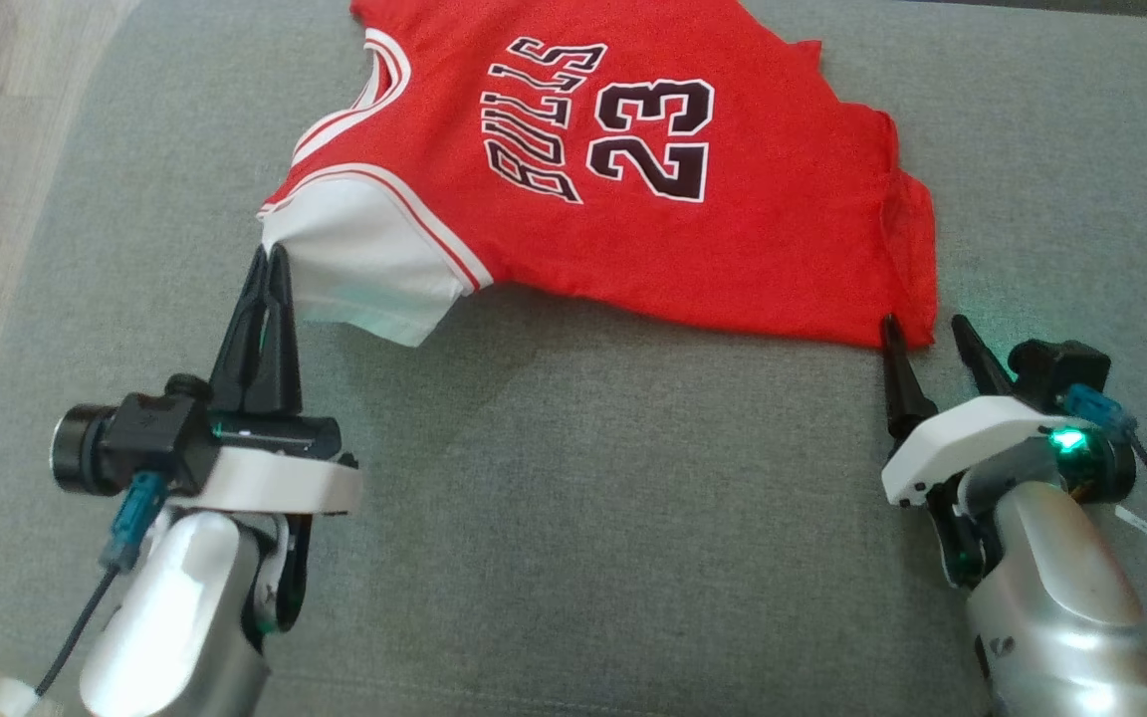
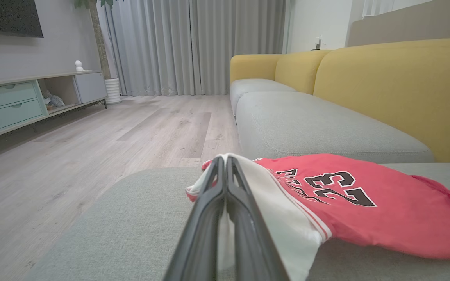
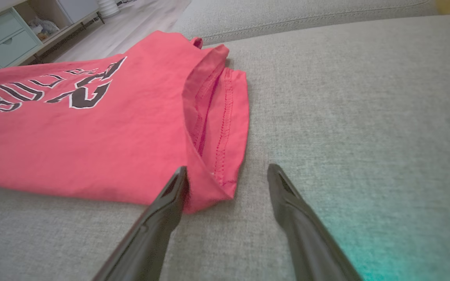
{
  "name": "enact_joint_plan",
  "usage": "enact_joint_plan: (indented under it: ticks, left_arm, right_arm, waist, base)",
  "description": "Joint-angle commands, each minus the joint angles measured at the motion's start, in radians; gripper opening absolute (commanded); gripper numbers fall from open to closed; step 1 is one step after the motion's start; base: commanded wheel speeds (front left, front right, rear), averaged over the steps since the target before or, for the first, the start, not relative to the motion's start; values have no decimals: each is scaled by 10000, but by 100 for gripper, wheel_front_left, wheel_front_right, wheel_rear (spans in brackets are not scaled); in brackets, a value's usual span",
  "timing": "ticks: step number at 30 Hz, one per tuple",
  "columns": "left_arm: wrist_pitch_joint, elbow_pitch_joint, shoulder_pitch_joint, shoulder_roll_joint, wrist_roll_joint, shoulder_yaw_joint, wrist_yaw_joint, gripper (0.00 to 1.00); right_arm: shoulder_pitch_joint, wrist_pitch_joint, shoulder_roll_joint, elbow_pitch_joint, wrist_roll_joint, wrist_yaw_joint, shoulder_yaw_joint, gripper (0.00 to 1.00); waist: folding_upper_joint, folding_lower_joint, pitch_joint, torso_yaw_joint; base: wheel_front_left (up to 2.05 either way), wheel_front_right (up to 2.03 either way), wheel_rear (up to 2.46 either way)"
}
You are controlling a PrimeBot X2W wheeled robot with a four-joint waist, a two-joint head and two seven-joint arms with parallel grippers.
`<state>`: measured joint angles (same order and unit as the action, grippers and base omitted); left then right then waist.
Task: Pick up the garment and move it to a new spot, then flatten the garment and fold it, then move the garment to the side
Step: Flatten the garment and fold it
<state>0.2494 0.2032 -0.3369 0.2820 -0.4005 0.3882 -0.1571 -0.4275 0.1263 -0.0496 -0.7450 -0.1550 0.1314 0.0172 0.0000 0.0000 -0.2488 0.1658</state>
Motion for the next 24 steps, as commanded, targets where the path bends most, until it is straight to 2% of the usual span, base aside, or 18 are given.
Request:
enact_joint_plan:
  ticks: [1,4,5,6,7,8,17,24]
  left_arm:
    - [122,-375,-71,167,96,-459,36,0]
    - [122,-328,-43,77,152,-534,123,0]
    - [123,-290,-33,56,166,-558,152,0]
    - [123,-246,-21,44,178,-589,177,0]
    - [123,-195,-6,35,184,-625,192,0]
    - [123,-140,8,32,191,-653,213,0]
    - [123,199,175,122,47,-1025,299,0]
    - [-106,-127,62,253,-989,-1700,671,0]
  right_arm:
    - [-166,-22,-6,-33,98,-7,-245,100]
    - [-207,-90,-6,-356,238,-7,-404,100]
    - [-203,-123,-6,-449,180,-7,-472,91]
    - [-197,-134,-6,-521,134,-7,-543,46]
    - [-194,-129,-6,-581,80,-7,-604,7]
    - [-187,-110,-6,-630,0,-7,-674,0]
    - [-160,642,-6,-212,-1376,-7,-1365,0]
    - [-351,800,-6,1233,-2486,-7,-2123,0]
  waist:
    - [0,0,-6,26]
    - [0,0,24,66]
    - [0,0,49,72]
    - [0,0,81,72]
    - [0,0,117,65]
    - [0,0,164,58]
    - [0,0,855,-314]
    - [0,0,1647,-779]
  base:
    - [0,0,0]
    - [0,0,0]
    - [0,0,0]
    - [0,0,0]
    - [0,0,0]
    - [0,0,0]
    - [0,0,0]
    - [0,0,0]
